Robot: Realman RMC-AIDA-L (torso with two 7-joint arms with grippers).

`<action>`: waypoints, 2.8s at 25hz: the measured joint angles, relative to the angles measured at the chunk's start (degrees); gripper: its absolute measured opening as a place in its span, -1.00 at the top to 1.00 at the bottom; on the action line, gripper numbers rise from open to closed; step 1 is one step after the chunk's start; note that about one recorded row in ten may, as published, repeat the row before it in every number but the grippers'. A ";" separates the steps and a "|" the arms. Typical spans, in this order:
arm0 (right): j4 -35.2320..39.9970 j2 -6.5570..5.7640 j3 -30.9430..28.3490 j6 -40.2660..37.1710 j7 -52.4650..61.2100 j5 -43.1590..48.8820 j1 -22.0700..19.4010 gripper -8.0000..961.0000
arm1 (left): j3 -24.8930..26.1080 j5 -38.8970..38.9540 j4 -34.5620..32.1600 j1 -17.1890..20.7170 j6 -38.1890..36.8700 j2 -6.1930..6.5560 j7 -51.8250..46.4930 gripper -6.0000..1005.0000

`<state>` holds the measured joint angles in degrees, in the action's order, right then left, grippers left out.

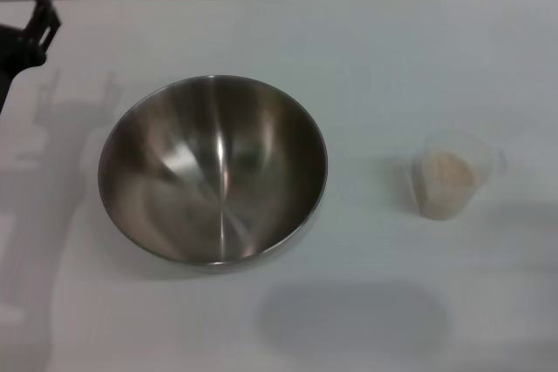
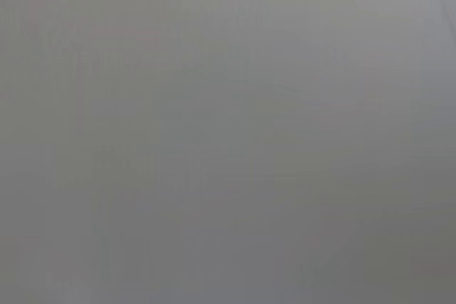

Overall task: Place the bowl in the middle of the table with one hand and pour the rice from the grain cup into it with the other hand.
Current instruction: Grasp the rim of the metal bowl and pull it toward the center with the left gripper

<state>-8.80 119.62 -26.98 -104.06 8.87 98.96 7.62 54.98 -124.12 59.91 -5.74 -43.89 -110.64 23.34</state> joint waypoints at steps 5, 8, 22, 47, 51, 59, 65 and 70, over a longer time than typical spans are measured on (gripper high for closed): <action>0.18 -0.07 0.02 0.00 -0.03 0.00 0.02 -0.70 | 13.67 -7.04 15.78 4.31 28.19 -2.29 4.47 -0.63; 0.24 -0.07 -0.04 0.12 -0.04 0.00 0.03 -0.70 | 21.96 -8.46 22.72 5.03 44.31 -5.27 5.42 -0.63; 0.63 -0.18 -0.09 0.49 -0.08 0.00 0.02 -0.70 | 45.35 -8.46 31.32 -4.08 99.39 -7.40 9.51 -0.63; 0.27 -0.04 0.23 -0.10 0.03 0.00 0.02 -0.70 | 45.76 -8.42 28.87 -3.85 107.82 -7.60 12.54 -0.48; 0.28 -0.01 0.29 -0.09 0.03 0.00 0.11 -0.70 | 45.60 -8.36 27.10 -4.51 107.99 -7.70 12.54 -0.45; 0.28 0.00 0.43 -0.09 0.02 0.00 0.46 -0.70 | 45.34 -8.26 24.75 -4.96 108.10 -7.68 12.53 -0.39; 0.28 0.00 0.44 -0.09 0.03 0.03 0.46 -0.70 | 44.80 -8.44 24.40 -5.06 108.15 -7.73 12.52 -0.35; 0.18 0.00 0.44 -0.08 0.02 0.13 0.46 -0.70 | 44.61 -8.52 24.17 -5.59 108.79 -7.56 12.53 -0.31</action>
<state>-8.62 119.62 -26.54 -104.14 8.89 99.09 8.09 99.59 -132.64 84.08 -11.33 64.90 -118.20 35.87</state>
